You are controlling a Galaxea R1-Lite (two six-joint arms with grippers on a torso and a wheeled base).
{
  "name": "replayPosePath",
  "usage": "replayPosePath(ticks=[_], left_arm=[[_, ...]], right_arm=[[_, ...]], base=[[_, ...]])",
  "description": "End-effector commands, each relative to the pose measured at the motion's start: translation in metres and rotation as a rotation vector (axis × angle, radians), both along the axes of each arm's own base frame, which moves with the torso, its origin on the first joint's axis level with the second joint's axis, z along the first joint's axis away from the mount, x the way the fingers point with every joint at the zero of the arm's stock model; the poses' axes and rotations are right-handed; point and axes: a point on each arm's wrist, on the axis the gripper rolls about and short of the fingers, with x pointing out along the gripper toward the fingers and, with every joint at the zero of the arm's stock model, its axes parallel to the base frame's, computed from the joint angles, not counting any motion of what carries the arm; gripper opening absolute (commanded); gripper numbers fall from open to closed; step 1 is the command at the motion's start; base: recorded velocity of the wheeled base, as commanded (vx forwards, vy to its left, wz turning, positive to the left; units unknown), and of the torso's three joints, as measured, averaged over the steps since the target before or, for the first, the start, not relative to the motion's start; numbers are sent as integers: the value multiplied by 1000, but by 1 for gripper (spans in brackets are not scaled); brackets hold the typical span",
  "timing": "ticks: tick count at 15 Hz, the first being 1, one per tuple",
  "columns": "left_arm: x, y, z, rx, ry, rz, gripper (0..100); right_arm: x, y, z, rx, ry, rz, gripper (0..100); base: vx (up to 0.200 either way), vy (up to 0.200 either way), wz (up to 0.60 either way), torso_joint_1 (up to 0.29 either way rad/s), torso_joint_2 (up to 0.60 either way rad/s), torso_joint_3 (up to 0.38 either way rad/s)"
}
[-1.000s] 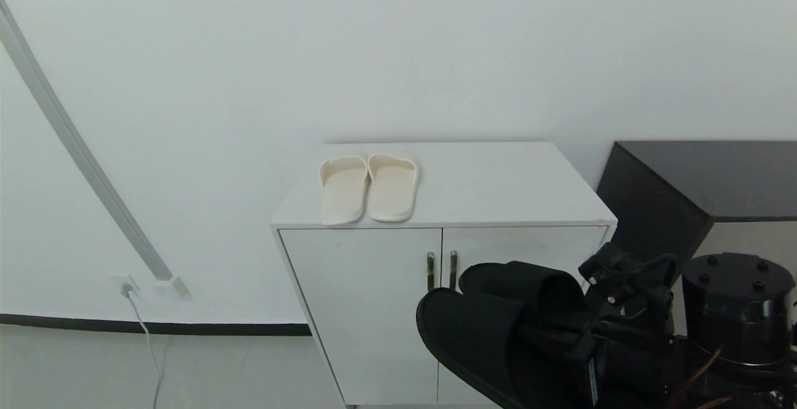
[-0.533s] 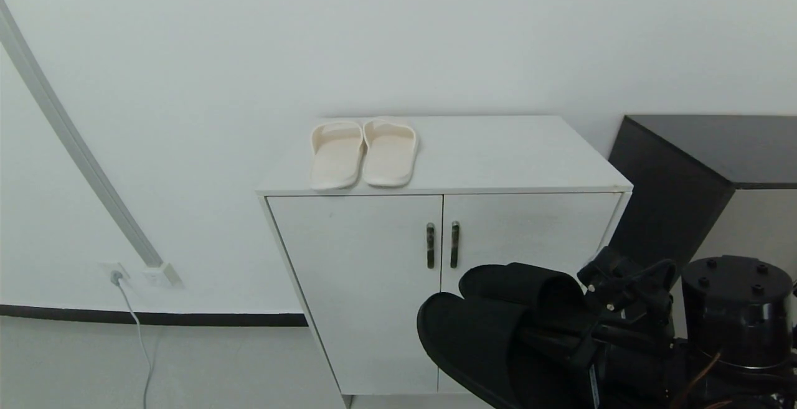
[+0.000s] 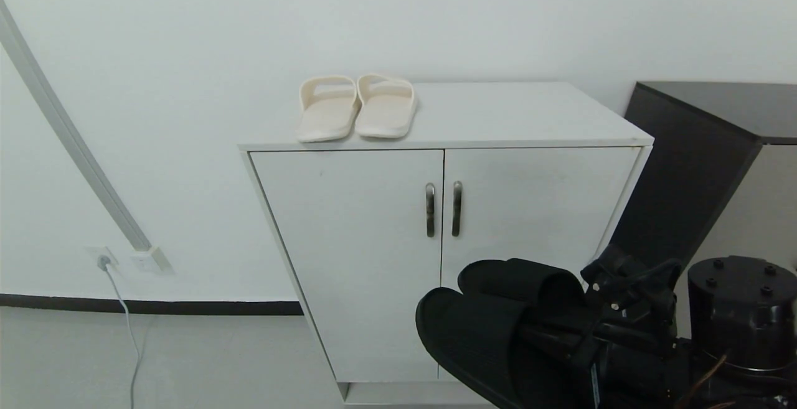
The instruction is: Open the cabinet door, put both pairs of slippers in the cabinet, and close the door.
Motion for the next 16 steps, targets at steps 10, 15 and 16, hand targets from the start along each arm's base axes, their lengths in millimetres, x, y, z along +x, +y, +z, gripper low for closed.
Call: replayPosePath(ticks=[10, 15, 16], left_arm=[[0, 0, 0, 7, -1, -5, 100], [0, 0, 0, 4, 1, -5, 100], [0, 0, 0, 4, -1, -5, 100]], right_arm=[[-3, -3, -5, -21, 3, 7, 0], [-2, -3, -6, -25, 8, 7, 0], [-2, -3, -6, -25, 8, 7, 0]], base=[[0, 0, 0, -98, 457, 356], [0, 0, 0, -6, 256, 241], [0, 0, 0, 0, 0, 0]])
